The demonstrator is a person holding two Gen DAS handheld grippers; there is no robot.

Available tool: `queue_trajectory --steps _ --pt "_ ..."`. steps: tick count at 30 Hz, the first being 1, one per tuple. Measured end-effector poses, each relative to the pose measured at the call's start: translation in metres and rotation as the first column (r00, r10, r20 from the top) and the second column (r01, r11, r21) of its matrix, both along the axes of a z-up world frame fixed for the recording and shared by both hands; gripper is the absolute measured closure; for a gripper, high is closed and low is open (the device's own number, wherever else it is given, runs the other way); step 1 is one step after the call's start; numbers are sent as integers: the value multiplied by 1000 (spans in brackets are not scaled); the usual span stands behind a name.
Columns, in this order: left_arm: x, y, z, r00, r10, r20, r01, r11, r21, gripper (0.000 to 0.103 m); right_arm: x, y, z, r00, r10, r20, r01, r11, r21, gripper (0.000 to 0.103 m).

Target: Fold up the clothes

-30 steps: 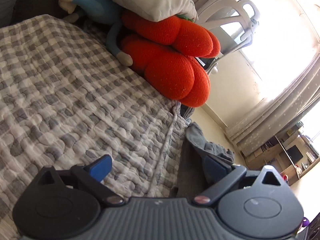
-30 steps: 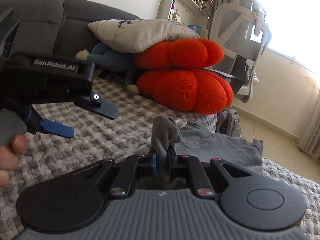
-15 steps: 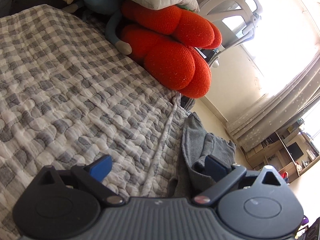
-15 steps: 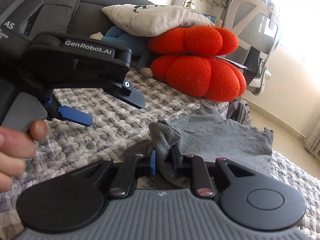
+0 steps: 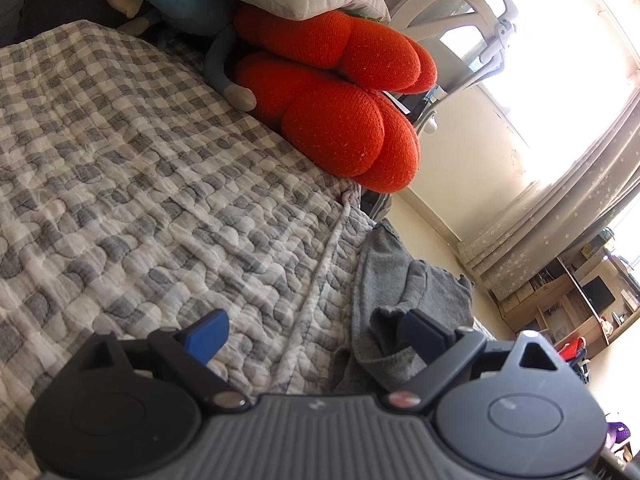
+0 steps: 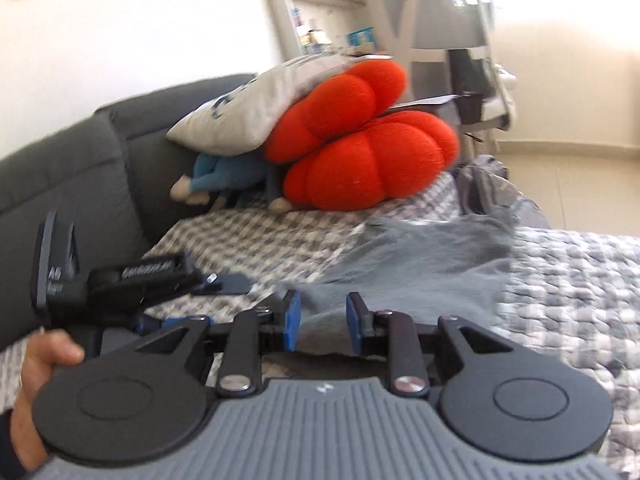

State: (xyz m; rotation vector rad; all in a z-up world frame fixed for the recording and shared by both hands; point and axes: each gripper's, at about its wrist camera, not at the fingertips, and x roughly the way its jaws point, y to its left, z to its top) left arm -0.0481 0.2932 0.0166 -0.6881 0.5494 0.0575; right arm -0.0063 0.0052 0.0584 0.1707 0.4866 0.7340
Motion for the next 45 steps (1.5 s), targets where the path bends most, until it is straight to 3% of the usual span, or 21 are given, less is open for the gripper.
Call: queue_trajectory --steps 3,5,10,12,17,22,26,27,29,31,33,35,37,40,45 --pt "-3 -13 6 1000 -15 25 14 999 38 15 14 -37 -1 986 -136 -93 141 988 56 70" --pt "-3 -23 10 999 -26 46 23 997 72 16 18 -51 -7 973 -170 -157 183 981 72 70" --pt "6 -41 5 999 -46 21 44 992 118 22 33 -60 -29 923 -141 -359 211 963 165 53" --pt "12 -47 0 999 -46 1 45 990 133 24 36 -66 -34 900 -126 -417 236 945 225 38" --pt "21 -64 -9 999 -40 -36 48 963 264 31 46 -69 -46 843 -54 -535 255 916 309 35" --pt "20 -73 -10 999 -26 -48 41 941 336 36 45 -55 -47 847 -64 -528 245 928 280 31" --pt "19 -71 -11 999 -26 -38 37 946 321 36 43 -40 -48 866 -48 -498 196 948 249 30" --pt "19 -70 -12 999 -26 -36 36 947 318 36 42 -36 -47 875 -64 -479 194 954 226 47" --pt "18 -69 -11 999 -29 -27 36 951 306 36 43 -39 -51 880 -76 -468 192 960 204 61" --pt "13 -70 -8 999 -27 -27 34 951 309 35 39 -49 -49 885 -85 -457 196 960 201 66" --pt "5 -81 -1 999 -20 -37 33 929 370 35 29 -60 -41 896 -110 -430 206 961 184 66" --pt "-17 -109 10 998 -65 -11 62 865 499 35 10 -81 -28 913 -133 -385 217 959 184 66" --pt "-33 -120 14 993 -119 -17 114 880 462 35 -9 -102 -15 928 -155 -339 227 956 186 66" --pt "-49 -131 16 983 -179 -36 179 906 384 35 -32 -138 -13 924 -170 -341 236 958 161 66" --pt "-61 -154 21 970 -243 -32 235 885 401 35 -52 -172 -32 911 -171 -375 230 966 120 58"
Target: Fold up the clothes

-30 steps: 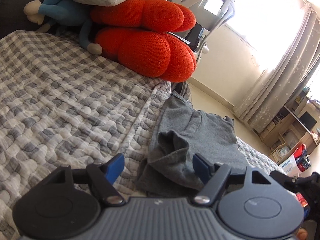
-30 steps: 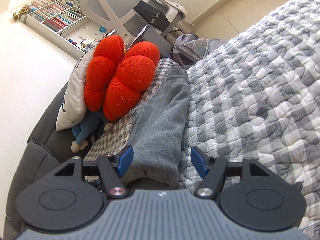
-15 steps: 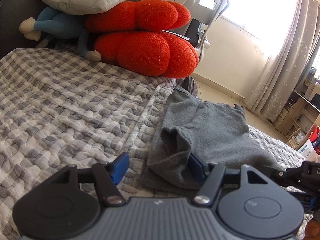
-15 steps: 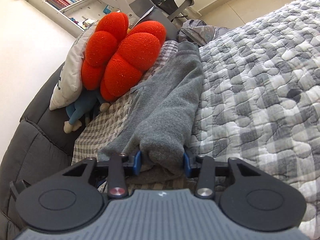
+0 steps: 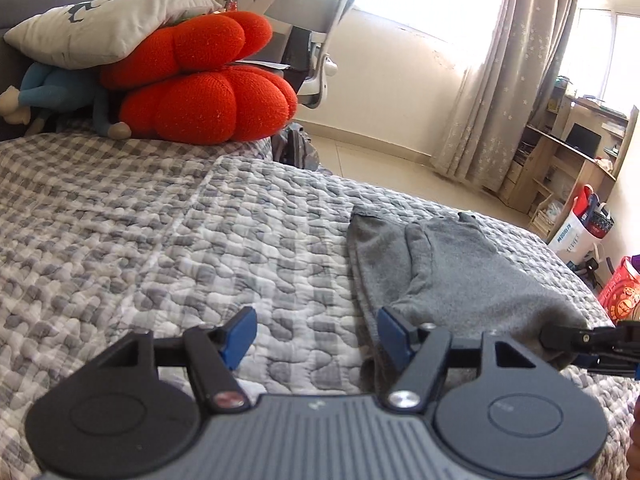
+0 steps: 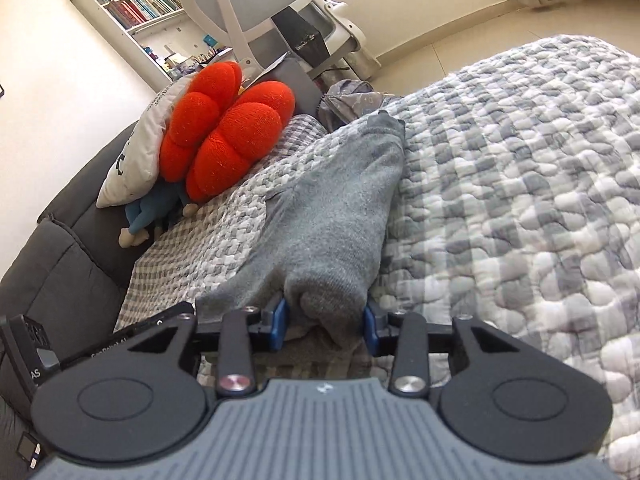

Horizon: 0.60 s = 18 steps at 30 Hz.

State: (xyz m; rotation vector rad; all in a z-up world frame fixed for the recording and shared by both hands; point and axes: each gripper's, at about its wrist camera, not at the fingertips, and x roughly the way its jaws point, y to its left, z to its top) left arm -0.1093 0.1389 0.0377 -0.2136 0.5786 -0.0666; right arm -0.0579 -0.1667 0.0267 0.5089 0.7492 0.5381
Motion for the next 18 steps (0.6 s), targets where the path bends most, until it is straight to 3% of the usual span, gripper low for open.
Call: queue_trajectory --steps 3,8,10,13,15,18 --pt "0 -2 5 1000 6 7 -6 1000 -13 34 -5 -11 1 999 -19 26 19 1000 -8 48" --pt "0 -10 21 998 12 54 -11 999 -30 34 -4 -12 26 984 -61 168 65 998 -16 47" --pt "-1 -21 28 996 -12 86 15 999 -32 34 1 0 31 978 -19 210 26 999 -32 47" --pt "7 -40 25 995 -68 70 71 997 -38 34 2 24 31 966 67 248 -36 991 -126 54" --pt "10 -52 18 994 -87 64 87 996 5 35 -2 36 25 959 120 259 -64 975 -214 62" --pt "13 -62 2 994 -103 47 101 994 48 38 -11 42 13 950 159 268 -71 948 -310 62"
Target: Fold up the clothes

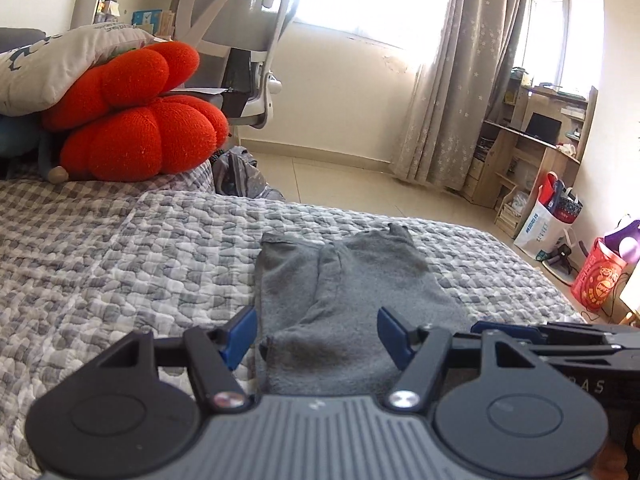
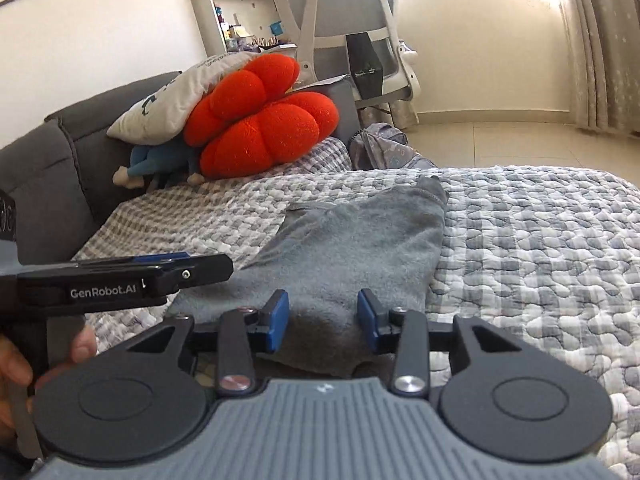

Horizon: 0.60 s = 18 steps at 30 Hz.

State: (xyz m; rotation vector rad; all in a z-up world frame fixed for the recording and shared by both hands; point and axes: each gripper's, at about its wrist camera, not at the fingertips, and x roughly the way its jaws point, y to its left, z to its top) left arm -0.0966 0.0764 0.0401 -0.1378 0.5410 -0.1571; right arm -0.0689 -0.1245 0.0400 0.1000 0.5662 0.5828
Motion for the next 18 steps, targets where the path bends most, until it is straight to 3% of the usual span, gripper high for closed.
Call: queue_trajectory --steps 3,7,18 --pt "8 1 -22 997 7 -71 -6 1000 1 46 -8 2 -6 1000 15 22 -14 998 -55 62" --pt "6 10 -37 999 11 -52 -13 999 -30 45 -11 12 -11 999 15 48 -9 994 -111 62" --pt "5 7 -37 999 16 -40 -17 1000 -5 43 -3 -1 0 999 37 38 -34 998 -57 62"
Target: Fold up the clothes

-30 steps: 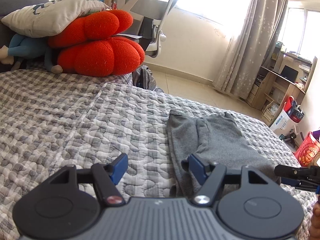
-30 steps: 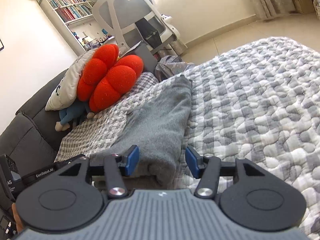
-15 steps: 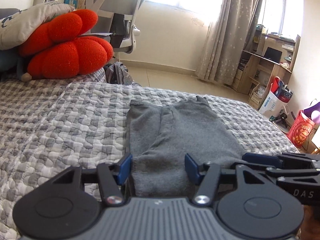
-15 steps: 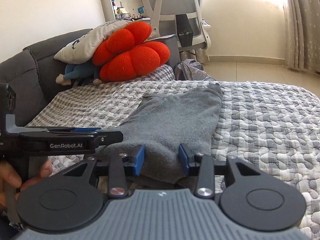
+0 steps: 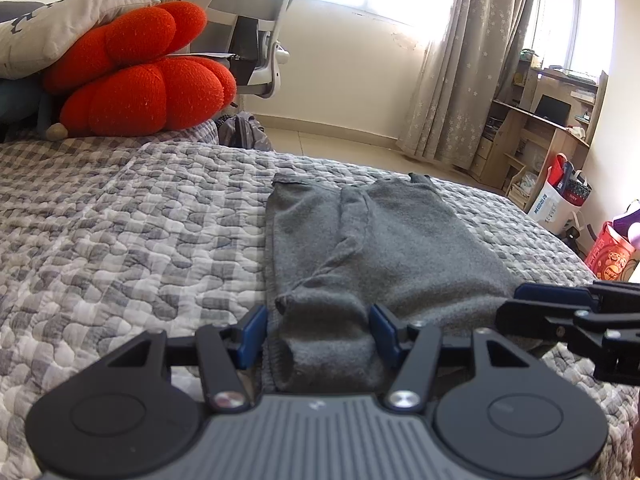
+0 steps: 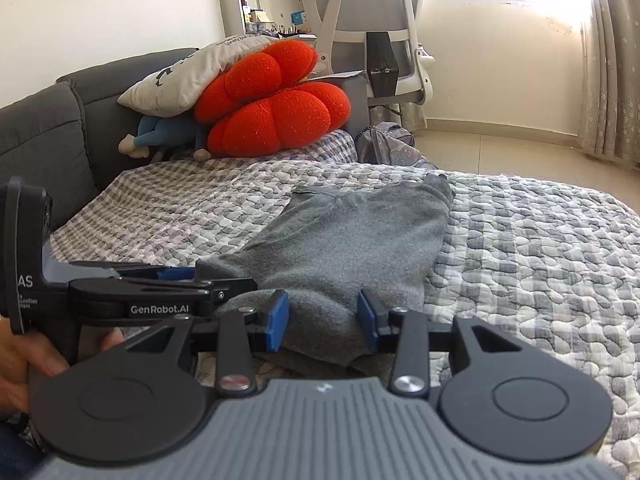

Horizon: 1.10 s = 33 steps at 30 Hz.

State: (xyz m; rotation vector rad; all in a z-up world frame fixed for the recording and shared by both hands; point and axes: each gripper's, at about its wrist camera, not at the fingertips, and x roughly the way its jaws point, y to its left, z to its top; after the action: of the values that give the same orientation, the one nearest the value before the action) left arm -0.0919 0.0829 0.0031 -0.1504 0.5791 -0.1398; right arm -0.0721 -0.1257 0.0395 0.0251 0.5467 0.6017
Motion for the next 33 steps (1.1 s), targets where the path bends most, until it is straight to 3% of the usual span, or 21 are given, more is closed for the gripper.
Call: queue_trajectory --steps 3,7,12,15,22,25,29,31,33 --pt "-1 -1 0 1000 4 3 -4 1000 8 43 19 -7 9 999 -52 -16 53 997 63 52" --pt "-1 -2 -1 1000 6 6 -6 1000 14 42 60 -2 11 997 -23 -78 28 997 73 52" --pt "-1 -4 -1 1000 7 10 -8 1000 23 42 121 8 -3 973 -7 -229 19 999 47 52" --pt "-1 -5 -2 1000 7 11 -8 1000 30 42 141 11 -9 974 -11 -227 19 999 31 52" --pt "-1 -4 -2 1000 6 12 -7 1000 28 42 163 13 -16 986 -74 -148 74 997 -1 60" --pt "-1 -5 -2 1000 6 12 -6 1000 30 42 173 12 -19 985 -124 -121 124 992 -3 70" --pt "-1 -4 -1 1000 3 11 -3 1000 27 42 165 11 -19 982 -160 -97 162 987 12 70" --pt "-1 -2 0 1000 -2 7 2 1000 17 42 146 9 -8 979 -200 -38 199 980 -22 61" --pt "-1 2 1 1000 -11 3 11 1000 -6 42 117 3 3 972 -232 33 232 973 -4 44"
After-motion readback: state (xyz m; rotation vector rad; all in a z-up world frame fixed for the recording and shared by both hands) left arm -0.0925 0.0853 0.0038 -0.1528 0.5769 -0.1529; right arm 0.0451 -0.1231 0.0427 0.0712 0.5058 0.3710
